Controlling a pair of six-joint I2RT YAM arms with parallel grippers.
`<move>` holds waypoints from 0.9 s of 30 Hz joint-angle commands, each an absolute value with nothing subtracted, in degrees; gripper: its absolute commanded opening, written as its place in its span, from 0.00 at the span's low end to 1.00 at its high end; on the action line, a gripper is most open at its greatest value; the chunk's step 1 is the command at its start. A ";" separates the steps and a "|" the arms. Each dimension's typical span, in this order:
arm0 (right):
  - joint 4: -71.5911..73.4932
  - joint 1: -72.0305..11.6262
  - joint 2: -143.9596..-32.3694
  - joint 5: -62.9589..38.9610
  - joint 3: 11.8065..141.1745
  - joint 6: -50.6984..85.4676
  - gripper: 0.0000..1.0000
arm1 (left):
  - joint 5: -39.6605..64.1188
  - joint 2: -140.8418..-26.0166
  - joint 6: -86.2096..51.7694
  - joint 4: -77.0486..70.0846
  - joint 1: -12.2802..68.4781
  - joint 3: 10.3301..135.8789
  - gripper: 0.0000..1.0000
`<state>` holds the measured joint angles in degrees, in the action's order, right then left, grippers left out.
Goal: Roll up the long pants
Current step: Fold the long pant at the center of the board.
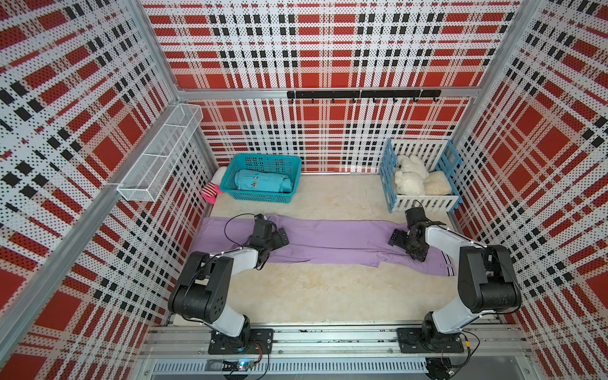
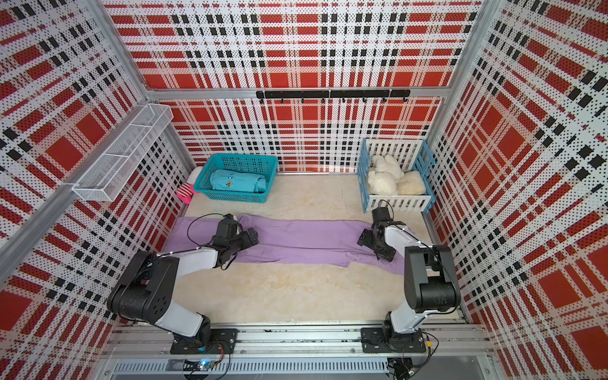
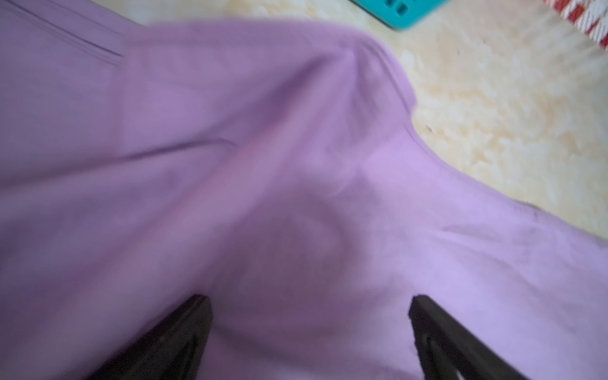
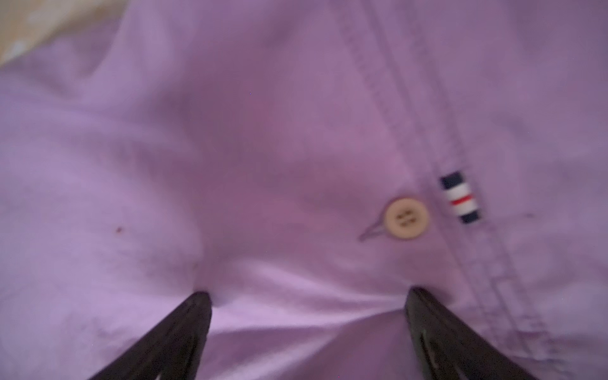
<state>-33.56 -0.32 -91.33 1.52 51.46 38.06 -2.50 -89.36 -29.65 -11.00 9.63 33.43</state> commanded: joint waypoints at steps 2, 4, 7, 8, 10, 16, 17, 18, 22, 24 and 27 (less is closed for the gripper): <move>-35.16 5.11 -89.72 3.26 51.34 34.01 1.00 | -2.29 -90.36 -30.04 -11.16 5.48 31.45 0.99; -35.25 6.36 -90.36 3.49 52.68 32.10 1.00 | -1.69 -90.87 -28.20 -11.78 4.60 32.09 0.99; -36.12 7.07 -91.53 6.82 56.01 27.51 1.00 | 0.45 -89.90 -25.43 -12.91 4.79 33.71 0.99; -36.94 7.12 -91.64 8.08 57.58 26.65 1.00 | 0.13 -88.75 -24.42 -12.74 5.28 34.48 0.99; -39.27 7.12 -90.84 8.71 60.65 25.48 1.00 | -1.06 -85.45 -23.13 -10.67 6.66 36.27 0.99; -38.34 -3.12 -76.69 6.42 63.67 20.06 1.00 | -11.73 -68.00 -23.34 -6.16 13.68 38.05 0.99; -36.32 -4.96 -74.05 1.97 62.30 19.73 1.00 | -14.41 -64.27 -24.25 -6.30 13.74 37.75 0.99; -34.32 -5.20 -71.92 -2.39 60.42 21.40 1.00 | -16.76 -60.95 -24.91 -6.83 15.96 37.33 0.99; -19.63 -5.01 -65.69 -16.17 48.17 27.59 1.00 | -21.95 -47.21 -25.77 -15.35 16.52 32.46 0.99; -18.55 -5.02 -66.13 -14.95 45.66 29.36 0.85 | -21.85 -42.19 -26.74 -20.52 15.95 28.84 0.99; -20.48 -5.01 -68.64 -11.15 44.65 30.94 0.14 | -14.52 -38.93 -24.79 -21.99 14.64 27.43 0.99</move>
<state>-22.33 -5.37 -66.76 -10.50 45.84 27.99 -17.63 -39.05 -25.63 -19.03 15.38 29.43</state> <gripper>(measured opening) 0.508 0.993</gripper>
